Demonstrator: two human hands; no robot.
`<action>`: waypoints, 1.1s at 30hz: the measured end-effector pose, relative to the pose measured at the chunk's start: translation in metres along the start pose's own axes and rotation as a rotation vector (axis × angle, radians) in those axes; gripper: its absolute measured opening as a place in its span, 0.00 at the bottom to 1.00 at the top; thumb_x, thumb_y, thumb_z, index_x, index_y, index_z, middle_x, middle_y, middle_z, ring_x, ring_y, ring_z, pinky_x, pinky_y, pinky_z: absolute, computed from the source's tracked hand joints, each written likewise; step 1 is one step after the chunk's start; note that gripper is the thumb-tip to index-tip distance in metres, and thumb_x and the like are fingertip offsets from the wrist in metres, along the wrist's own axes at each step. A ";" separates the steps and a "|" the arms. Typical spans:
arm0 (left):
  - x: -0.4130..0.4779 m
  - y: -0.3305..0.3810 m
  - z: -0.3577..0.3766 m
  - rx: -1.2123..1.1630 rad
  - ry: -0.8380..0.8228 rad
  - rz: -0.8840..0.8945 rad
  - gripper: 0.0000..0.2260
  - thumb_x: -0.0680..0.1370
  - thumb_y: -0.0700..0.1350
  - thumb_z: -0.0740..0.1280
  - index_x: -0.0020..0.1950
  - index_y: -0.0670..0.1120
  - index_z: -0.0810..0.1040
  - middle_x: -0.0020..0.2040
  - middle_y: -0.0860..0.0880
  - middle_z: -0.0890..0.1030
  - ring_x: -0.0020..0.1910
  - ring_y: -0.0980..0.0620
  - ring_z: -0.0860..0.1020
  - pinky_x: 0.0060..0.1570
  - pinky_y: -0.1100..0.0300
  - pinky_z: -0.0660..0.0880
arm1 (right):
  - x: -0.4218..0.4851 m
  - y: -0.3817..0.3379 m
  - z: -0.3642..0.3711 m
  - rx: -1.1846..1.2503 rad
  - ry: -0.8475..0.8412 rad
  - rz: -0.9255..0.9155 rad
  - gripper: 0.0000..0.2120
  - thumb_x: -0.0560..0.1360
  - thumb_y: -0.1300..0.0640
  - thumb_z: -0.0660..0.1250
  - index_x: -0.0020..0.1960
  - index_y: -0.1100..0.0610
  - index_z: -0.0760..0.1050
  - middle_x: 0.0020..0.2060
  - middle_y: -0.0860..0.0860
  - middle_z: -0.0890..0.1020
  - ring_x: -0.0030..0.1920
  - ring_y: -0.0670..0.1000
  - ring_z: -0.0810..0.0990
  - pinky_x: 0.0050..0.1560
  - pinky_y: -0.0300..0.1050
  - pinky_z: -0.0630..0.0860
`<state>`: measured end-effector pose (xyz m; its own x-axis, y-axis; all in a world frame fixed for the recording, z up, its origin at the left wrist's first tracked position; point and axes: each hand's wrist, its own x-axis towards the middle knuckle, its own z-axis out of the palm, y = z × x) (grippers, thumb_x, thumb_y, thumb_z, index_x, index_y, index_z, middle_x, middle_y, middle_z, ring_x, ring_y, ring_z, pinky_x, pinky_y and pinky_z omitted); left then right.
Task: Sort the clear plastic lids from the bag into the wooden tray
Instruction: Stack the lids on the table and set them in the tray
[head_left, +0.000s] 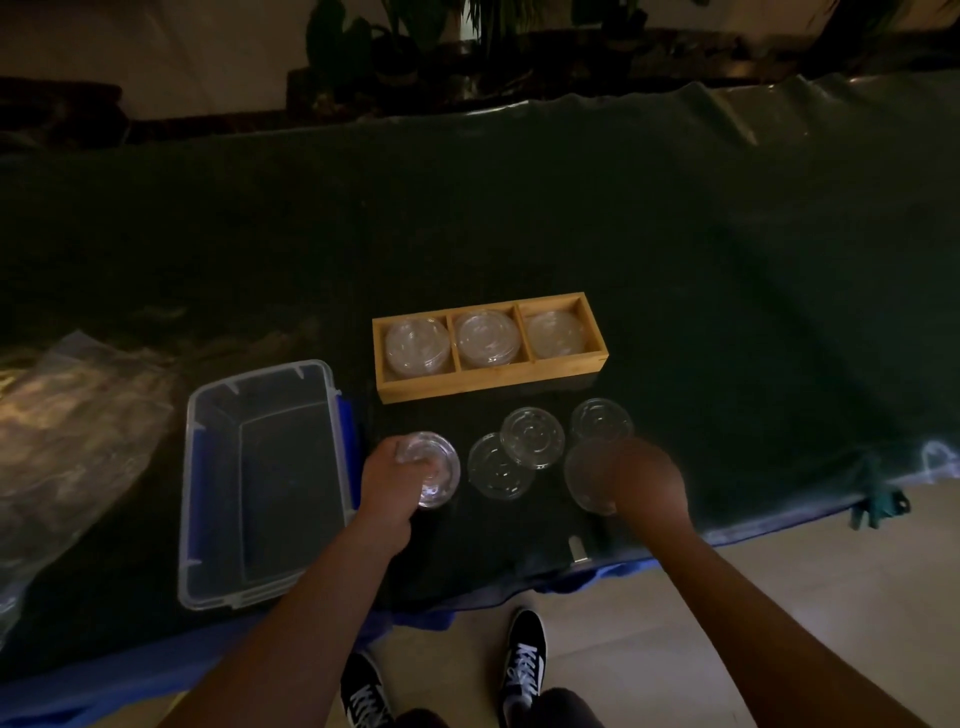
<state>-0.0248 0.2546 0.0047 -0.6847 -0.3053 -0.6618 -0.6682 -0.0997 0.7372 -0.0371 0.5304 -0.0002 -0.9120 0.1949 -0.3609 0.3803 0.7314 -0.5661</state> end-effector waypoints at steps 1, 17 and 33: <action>-0.001 0.001 -0.001 -0.018 0.003 -0.011 0.24 0.77 0.39 0.73 0.72 0.49 0.73 0.67 0.43 0.77 0.64 0.42 0.77 0.64 0.41 0.76 | 0.000 -0.006 0.001 0.111 -0.010 -0.011 0.09 0.74 0.57 0.73 0.52 0.50 0.78 0.47 0.48 0.82 0.47 0.49 0.82 0.43 0.40 0.77; -0.018 0.002 -0.020 -0.410 -0.060 -0.153 0.15 0.80 0.39 0.68 0.66 0.49 0.77 0.61 0.42 0.81 0.57 0.42 0.82 0.50 0.45 0.81 | 0.072 -0.061 0.043 -0.468 -0.094 -0.366 0.21 0.70 0.49 0.76 0.59 0.51 0.74 0.58 0.51 0.76 0.61 0.53 0.73 0.64 0.50 0.70; -0.017 0.008 -0.023 -0.420 -0.064 -0.180 0.15 0.79 0.37 0.69 0.65 0.48 0.77 0.61 0.41 0.81 0.57 0.41 0.83 0.51 0.43 0.81 | 0.041 -0.074 0.073 -0.290 -0.145 -0.332 0.12 0.73 0.55 0.74 0.55 0.50 0.79 0.51 0.47 0.80 0.52 0.47 0.80 0.56 0.40 0.74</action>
<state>-0.0123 0.2366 0.0251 -0.5935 -0.1904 -0.7820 -0.6115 -0.5251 0.5919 -0.0914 0.4368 -0.0268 -0.9383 -0.1595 -0.3067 -0.0066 0.8953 -0.4454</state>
